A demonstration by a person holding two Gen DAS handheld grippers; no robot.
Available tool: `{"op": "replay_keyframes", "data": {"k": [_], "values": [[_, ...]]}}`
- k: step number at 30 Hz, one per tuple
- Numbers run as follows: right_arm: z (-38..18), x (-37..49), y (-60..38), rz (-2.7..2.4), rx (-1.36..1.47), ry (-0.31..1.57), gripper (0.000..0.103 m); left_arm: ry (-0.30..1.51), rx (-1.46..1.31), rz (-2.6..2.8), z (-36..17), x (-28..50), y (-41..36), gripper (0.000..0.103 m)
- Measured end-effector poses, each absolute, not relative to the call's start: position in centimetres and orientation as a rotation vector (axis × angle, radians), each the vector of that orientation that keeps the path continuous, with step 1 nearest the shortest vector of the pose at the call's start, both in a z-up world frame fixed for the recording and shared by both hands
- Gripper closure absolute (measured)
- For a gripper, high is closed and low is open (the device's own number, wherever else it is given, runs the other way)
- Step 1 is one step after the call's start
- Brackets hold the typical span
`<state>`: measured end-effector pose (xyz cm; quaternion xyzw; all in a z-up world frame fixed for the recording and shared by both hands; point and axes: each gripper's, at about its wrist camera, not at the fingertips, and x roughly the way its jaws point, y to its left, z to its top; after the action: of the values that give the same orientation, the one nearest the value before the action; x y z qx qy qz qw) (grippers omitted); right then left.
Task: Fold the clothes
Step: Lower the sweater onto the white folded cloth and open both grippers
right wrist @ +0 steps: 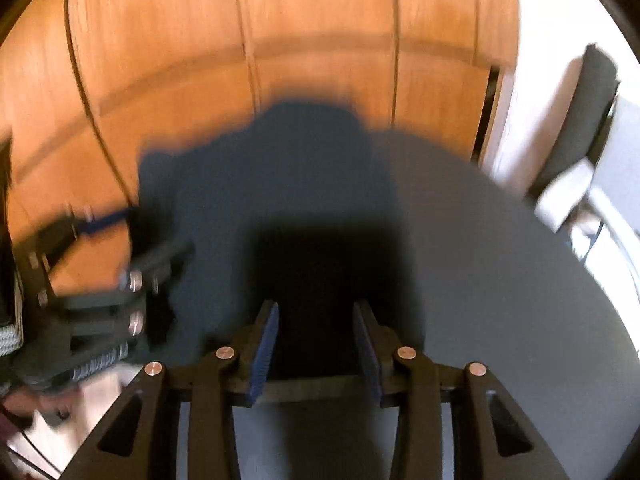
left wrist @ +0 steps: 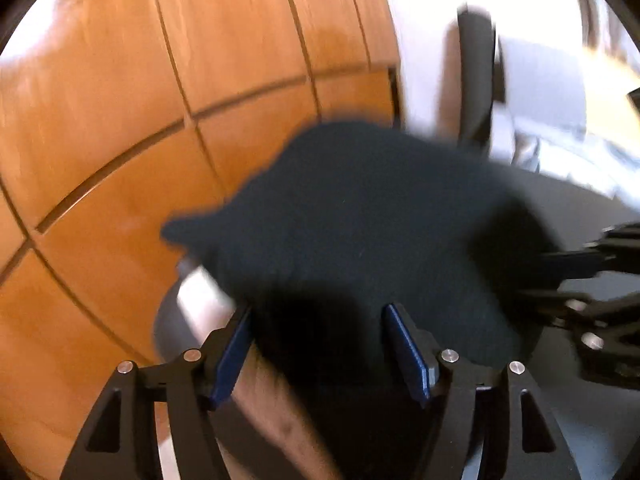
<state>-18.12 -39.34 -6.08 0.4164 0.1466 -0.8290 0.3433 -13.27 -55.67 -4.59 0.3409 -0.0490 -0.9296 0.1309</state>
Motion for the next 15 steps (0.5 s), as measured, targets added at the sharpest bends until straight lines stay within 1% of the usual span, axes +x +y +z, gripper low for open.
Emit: {"op": "replay_keyframes", "data": {"k": [2,3,5,6,7,9,10,13,15], "values": [[-6.3,-16.6,-38.7,-2.177,1.046,0.379,0.064,-0.045,1.0,-2.699,-4.5,-11.6,-56.6,0.034],[-6.0,-15.5,-37.4,-2.194,1.039,0.341,0.064,0.004,1.005,-2.698,-4.5,-10.7,-57.1,0.034],[-5.4,-12.9,-33.6,-2.24,1.047,0.171,0.064,0.162,0.975,-2.691,-4.1,-8.5,-57.5,0.033],[-5.5,-11.6,-31.5,-2.251,1.055,0.085,0.064,0.241,0.958,-2.685,-3.9,-7.4,-57.6,0.031],[-5.7,-10.1,-29.1,-2.261,1.066,-0.01,0.064,0.321,0.94,-2.677,-3.6,-6.3,-57.8,0.026],[-6.3,-7.0,-24.2,-2.293,1.089,-0.184,0.064,0.399,0.958,-2.71,-3.7,-5.0,-55.7,0.023],[-6.7,-5.3,-21.7,-2.337,1.105,-0.233,0.064,0.436,0.968,-2.728,-3.8,-4.3,-54.6,0.022],[-7.3,-1.3,-16.1,-2.456,1.151,-0.31,0.064,0.392,1.09,-2.818,-4.5,-4.3,-47.9,0.017],[-7.6,1.2,-12.7,-2.527,1.189,-0.357,0.064,0.356,1.177,-2.876,-4.9,-4.3,-43.4,0.017]]}}
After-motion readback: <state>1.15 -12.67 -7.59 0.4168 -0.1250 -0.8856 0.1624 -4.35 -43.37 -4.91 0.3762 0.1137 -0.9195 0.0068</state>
